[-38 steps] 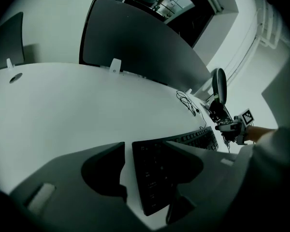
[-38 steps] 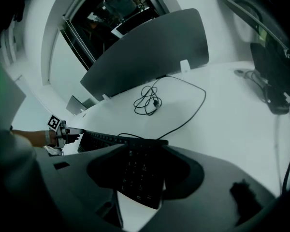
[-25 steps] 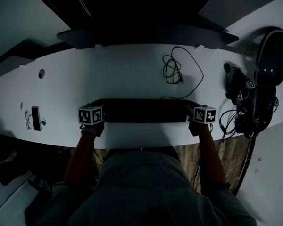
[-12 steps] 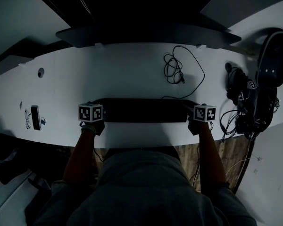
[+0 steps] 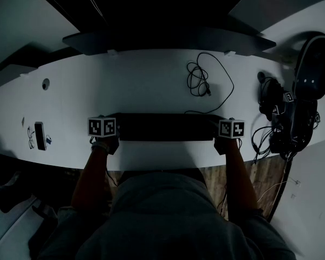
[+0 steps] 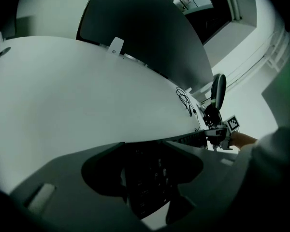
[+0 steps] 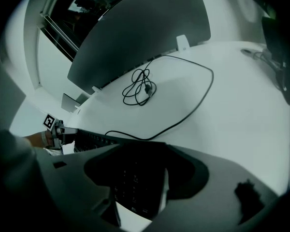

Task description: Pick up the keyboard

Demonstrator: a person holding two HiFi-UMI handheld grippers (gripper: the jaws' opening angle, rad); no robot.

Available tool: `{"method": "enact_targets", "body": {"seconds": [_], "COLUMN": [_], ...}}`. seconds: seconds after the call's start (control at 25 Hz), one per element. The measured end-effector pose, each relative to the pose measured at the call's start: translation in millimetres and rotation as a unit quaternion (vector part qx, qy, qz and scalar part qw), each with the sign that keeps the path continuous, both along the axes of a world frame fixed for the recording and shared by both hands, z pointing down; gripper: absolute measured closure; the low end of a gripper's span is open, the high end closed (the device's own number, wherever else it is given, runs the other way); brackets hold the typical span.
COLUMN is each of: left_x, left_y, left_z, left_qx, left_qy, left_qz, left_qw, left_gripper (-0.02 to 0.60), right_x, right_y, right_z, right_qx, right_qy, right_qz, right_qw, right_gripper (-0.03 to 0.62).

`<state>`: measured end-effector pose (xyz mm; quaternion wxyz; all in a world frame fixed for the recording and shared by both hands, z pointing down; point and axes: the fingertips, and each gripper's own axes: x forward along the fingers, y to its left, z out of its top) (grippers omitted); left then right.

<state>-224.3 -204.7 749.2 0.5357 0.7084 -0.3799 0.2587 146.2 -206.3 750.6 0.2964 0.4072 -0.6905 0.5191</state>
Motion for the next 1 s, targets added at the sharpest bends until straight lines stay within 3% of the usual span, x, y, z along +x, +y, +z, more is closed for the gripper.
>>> {"method": "enact_targets", "body": {"seconds": [0.48, 1.0], "left_x": [-1, -9], "left_y": [0, -7], "left_z": [-4, -52], "left_qx": [0.01, 0.092], "left_qy": [-0.011, -0.007], "left_qz": [-0.031, -0.037], "left_qw": [0.9994, 0.995], "left_gripper": [0.341, 0.342], "right_x": [-5, -11], "right_y": [-1, -13], "right_z": [-13, -58], "right_qx": [0.011, 0.08], "right_qy": [0.016, 0.024], "right_qz": [0.005, -0.018], "right_qw": [1.0, 0.996], "right_gripper": [0.33, 0.33]}}
